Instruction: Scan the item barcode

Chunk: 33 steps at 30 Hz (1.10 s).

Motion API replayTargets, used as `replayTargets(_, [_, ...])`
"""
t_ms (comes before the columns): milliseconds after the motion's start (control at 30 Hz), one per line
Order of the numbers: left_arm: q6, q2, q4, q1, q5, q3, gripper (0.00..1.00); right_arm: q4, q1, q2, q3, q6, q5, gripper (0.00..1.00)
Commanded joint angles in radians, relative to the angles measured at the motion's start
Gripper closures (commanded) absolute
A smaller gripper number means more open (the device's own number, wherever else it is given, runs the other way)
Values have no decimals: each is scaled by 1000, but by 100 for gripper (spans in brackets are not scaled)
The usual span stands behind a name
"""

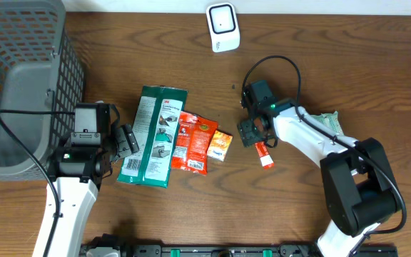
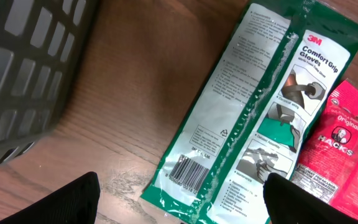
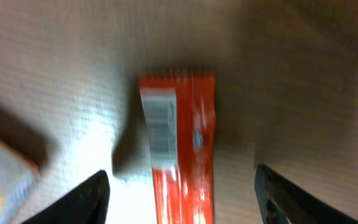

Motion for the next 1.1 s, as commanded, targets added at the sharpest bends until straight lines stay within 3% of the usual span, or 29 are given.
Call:
replayTargets(0, [-2,4,1,3,6,14,15,-88,-8,-78,103,7,7,28])
replayTargets(133, [-2,4,1,3,6,14,15,-244,-14,-151,193,-2,8,21])
replayTargets(233, [-2,4,1,3,6,14,15,-307,-36,-216,222,-1,6,1])
replayTargets(433, [-2,4,1,3,6,14,15,-393,-93,-332,223,-1,-83,1])
replayTargets(467, [-2,4,1,3,6,14,15,-416,-97,-335,222,-1,-76,8])
replayTargets(533, [-2,4,1,3,6,14,15,-424,-99,-332,211,0,-72,37])
replayTargets(633, [-2,4,1,3,6,14,15,-400,-99,-327,166,13,-77,50])
replayTargets(867, [-2,4,1,3,6,14,15,-265,-98,-314,-4,68,-98,58])
replayTargets(1067, [-2,4,1,3,6,14,15,-89,-94,-312,-171,83,-136,59])
